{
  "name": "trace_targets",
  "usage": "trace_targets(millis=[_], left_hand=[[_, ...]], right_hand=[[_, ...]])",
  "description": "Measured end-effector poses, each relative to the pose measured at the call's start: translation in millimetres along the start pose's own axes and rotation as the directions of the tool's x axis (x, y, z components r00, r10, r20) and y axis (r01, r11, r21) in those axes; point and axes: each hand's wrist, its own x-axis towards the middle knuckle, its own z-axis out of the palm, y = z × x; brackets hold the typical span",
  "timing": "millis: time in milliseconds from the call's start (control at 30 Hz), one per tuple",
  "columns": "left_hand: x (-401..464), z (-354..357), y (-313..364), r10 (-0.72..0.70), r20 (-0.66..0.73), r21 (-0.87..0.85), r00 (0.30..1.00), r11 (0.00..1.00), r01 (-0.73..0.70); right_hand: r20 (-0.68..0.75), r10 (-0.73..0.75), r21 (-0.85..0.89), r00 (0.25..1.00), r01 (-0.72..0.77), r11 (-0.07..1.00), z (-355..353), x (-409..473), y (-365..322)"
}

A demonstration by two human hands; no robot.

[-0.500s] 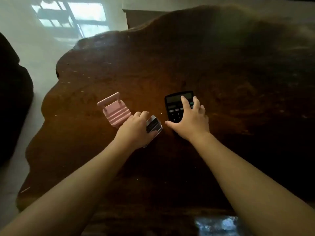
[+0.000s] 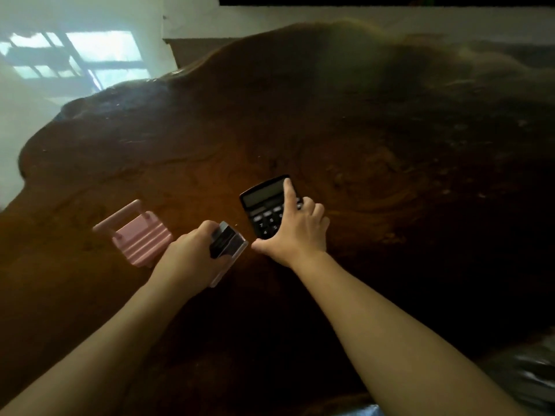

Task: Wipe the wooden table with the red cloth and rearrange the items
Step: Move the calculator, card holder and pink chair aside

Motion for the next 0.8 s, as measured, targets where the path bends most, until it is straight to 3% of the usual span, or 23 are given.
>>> trace_targets(millis=[167, 400, 800], left_hand=[[22.7, -10.8, 47.4, 0.059, 0.024, -0.013, 0.998, 0.998, -0.058], [64.1, -0.3, 159.0, 0.202, 0.054, 0.018, 0.978, 0.979, -0.204], [129.0, 75.8, 360.5, 0.445, 0.192, 0.028, 0.875, 0.888, -0.458]], right_hand=[[-0.061, 0.048, 0.145, 0.997, -0.039, 0.989, -28.2, -3.5, 47.7], [-0.163, 0.196, 0.175, 0.967, -0.167, 0.970, -86.8, -4.9, 154.6], [-0.258, 0.461, 0.242, 0.849, -0.405, 0.882, -130.5, -19.0, 338.8]])
